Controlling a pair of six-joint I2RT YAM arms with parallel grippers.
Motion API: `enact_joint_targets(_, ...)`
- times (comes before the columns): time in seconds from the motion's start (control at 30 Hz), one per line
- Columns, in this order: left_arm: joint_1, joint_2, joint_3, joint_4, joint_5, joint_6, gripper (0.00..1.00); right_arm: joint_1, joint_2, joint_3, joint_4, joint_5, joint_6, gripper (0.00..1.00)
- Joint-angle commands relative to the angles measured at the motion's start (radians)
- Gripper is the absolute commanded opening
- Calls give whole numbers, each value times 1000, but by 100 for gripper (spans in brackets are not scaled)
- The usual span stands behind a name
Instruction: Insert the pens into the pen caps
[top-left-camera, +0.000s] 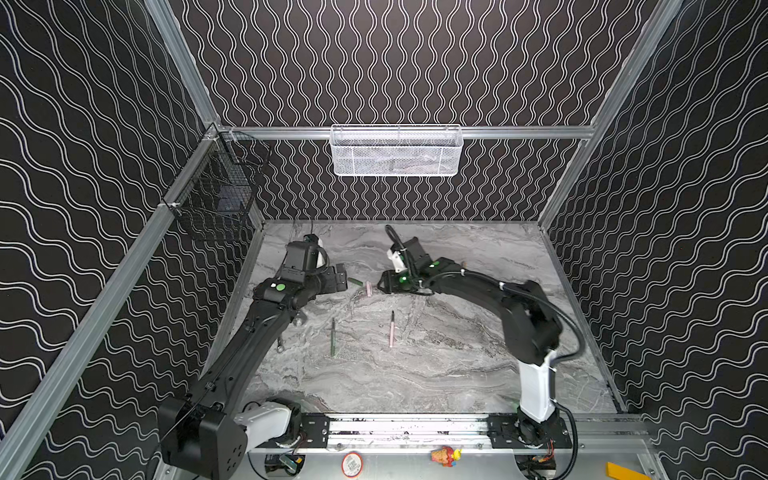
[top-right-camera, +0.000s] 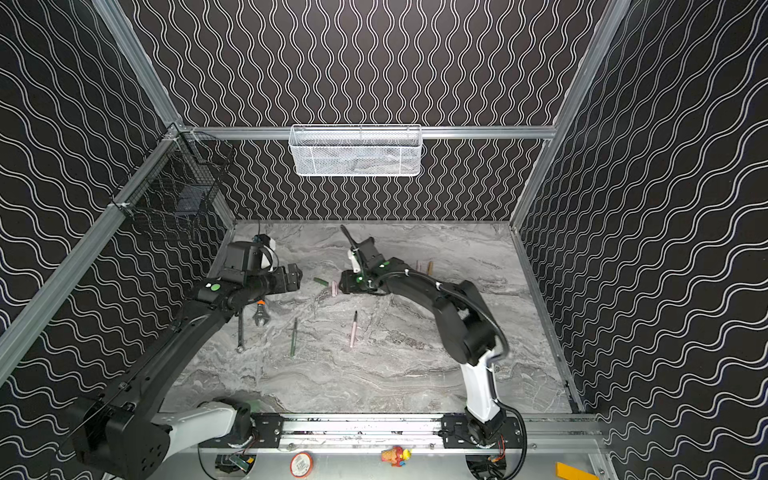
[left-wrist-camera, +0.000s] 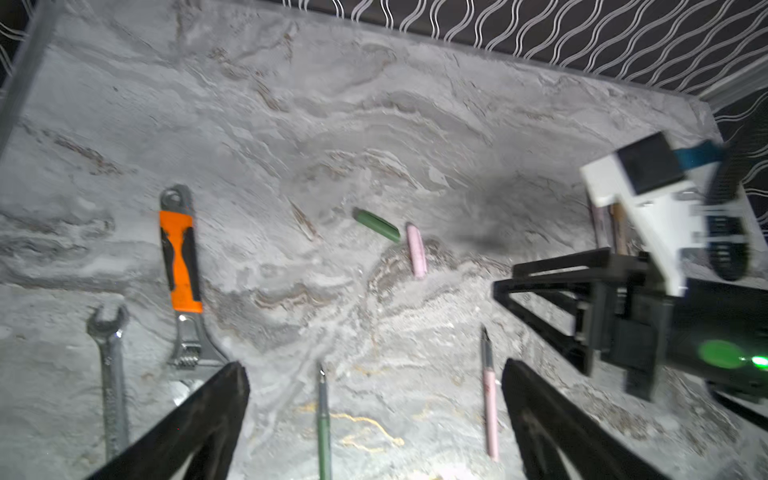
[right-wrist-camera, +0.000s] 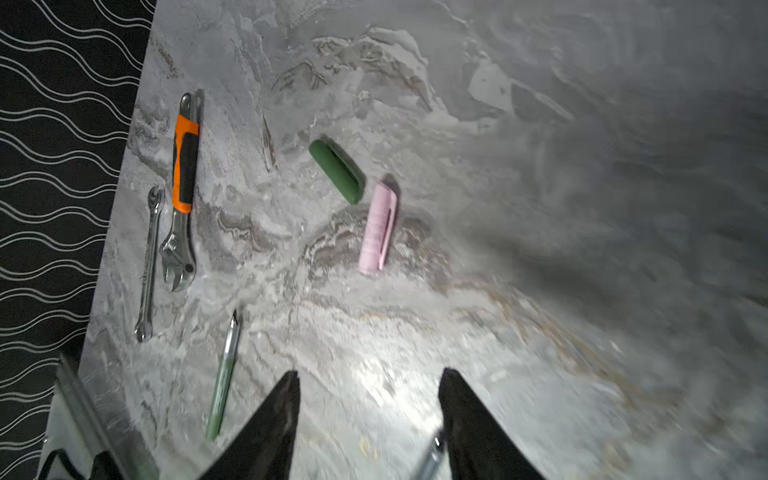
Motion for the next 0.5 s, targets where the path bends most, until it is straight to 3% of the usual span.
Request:
enact_joint_targets(0.0, 23, -1, -24, 88, 34, 21, 99, 14, 77, 82, -41, 88, 14, 55)
enact_joint_targets(0.23, 41, -44, -66, 95, 48, -8, 97, 36, 231, 258, -116, 210, 26, 47)
enact_joint_targets(0.47, 41, -77, -87, 102, 55, -16, 97, 54, 297, 331, -128, 220, 26, 45)
